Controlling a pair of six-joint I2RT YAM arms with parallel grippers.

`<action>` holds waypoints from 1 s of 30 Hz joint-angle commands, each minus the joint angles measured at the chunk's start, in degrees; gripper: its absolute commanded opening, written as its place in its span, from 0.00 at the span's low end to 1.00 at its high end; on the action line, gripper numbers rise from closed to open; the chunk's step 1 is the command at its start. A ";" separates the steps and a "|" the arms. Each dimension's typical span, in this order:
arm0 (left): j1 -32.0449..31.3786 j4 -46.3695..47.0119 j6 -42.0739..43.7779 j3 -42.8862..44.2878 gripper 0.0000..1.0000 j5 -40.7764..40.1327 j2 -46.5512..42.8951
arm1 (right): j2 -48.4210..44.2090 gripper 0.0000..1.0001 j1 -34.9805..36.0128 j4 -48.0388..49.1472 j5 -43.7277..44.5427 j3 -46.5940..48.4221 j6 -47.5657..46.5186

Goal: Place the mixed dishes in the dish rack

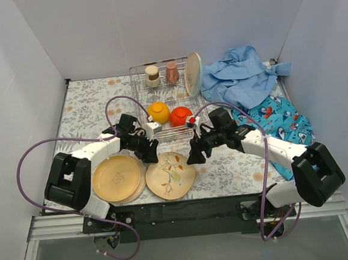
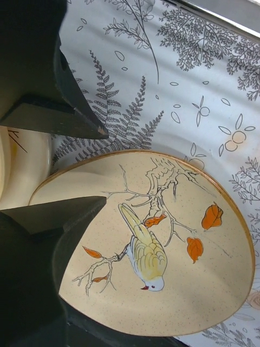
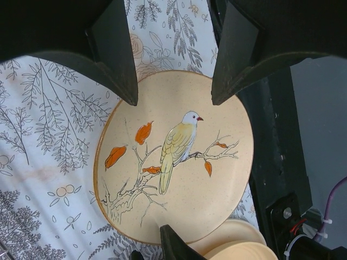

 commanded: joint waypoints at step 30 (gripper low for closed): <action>-0.98 0.54 -3.43 2.13 0.00 8.81 -1.59 | 1.04 0.66 -0.58 1.44 -0.31 -3.51 -6.04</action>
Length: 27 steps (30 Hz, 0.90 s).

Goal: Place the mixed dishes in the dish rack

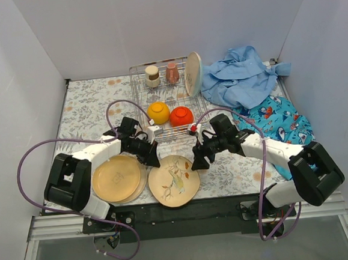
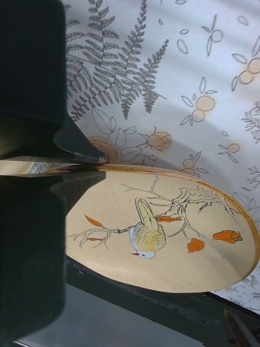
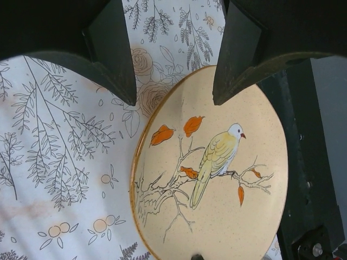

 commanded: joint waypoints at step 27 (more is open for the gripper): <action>-0.81 1.65 -2.47 11.74 0.00 7.45 -2.32 | 14.00 0.27 -0.19 13.53 -9.01 6.77 12.30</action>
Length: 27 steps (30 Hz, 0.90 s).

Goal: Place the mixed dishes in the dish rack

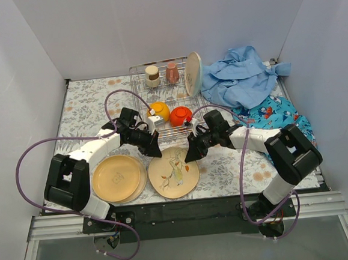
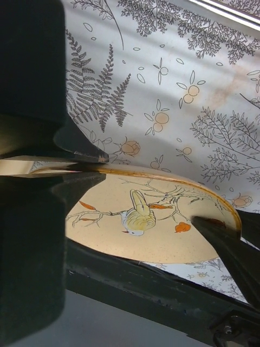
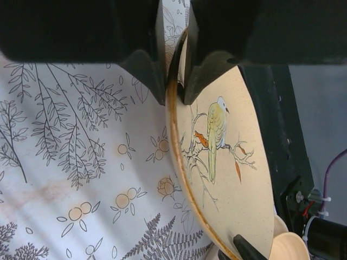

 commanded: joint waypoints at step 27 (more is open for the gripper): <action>16.41 19.50 -21.98 17.79 0.00 -38.27 -1.95 | -12.48 0.01 -5.05 -25.39 17.49 39.88 3.02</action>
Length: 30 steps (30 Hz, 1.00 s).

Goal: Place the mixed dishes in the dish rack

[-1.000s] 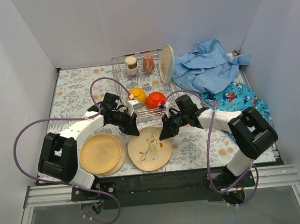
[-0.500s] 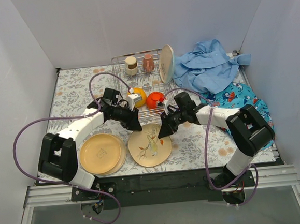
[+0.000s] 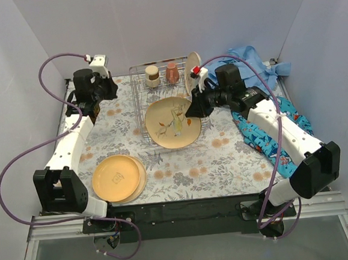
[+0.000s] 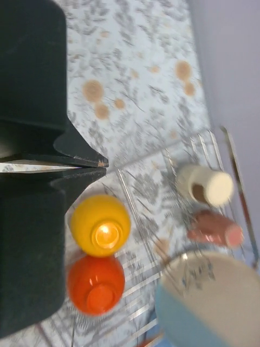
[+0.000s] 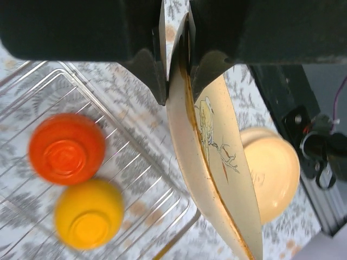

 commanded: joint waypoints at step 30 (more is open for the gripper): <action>-11.56 -2.09 -13.14 -22.60 0.20 2.14 -0.82 | 14.57 0.01 3.25 53.20 76.52 13.03 -6.05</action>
